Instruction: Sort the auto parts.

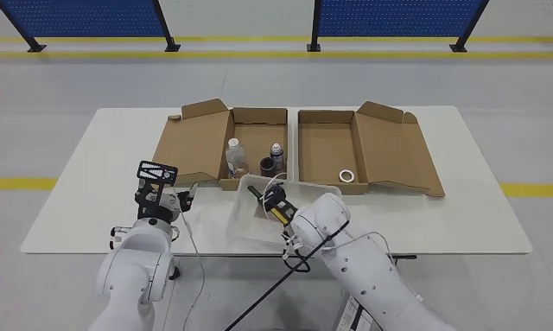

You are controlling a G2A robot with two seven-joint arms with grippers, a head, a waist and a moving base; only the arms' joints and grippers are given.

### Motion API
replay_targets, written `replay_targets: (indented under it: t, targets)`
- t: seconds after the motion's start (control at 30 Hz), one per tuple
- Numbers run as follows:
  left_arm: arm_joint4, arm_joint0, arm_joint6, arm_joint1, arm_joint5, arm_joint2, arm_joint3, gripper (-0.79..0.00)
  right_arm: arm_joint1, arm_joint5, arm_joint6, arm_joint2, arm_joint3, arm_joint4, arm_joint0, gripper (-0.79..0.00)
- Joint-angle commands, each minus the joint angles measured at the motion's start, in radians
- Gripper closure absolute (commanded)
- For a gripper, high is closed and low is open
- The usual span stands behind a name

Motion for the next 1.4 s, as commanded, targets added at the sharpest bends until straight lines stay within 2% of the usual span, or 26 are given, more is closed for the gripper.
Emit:
replay_targets:
  t: [0.0, 0.37, 0.67, 0.87, 1.17, 1.37]
  targets:
    - [0.0, 0.0, 0.0, 0.0, 0.0, 0.0, 0.0, -0.785, 0.004, 0.002, 0.004, 0.014, -0.04, -0.001, -0.016, 0.0]
    - [0.0, 0.0, 0.0, 0.0, 0.0, 0.0, 0.0, -0.785, 0.026, 0.004, -0.051, 0.144, -0.228, 0.137, -0.105, 0.0]
    - [0.0, 0.0, 0.0, 0.0, 0.0, 0.0, 0.0, -0.785, 0.037, -0.018, -0.169, 0.265, -0.282, 0.405, -0.152, 0.0]
    - [0.0, 0.0, 0.0, 0.0, 0.0, 0.0, 0.0, -0.785, 0.045, -0.059, -0.248, 0.351, -0.281, 0.639, -0.184, 0.0]
    - [0.0, 0.0, 0.0, 0.0, 0.0, 0.0, 0.0, -0.785, 0.059, -0.142, -0.296, 0.428, -0.209, 0.984, -0.211, 0.0]
    - [0.0, 0.0, 0.0, 0.0, 0.0, 0.0, 0.0, -0.785, 0.069, -0.178, -0.305, 0.443, -0.162, 1.103, -0.212, 0.0]
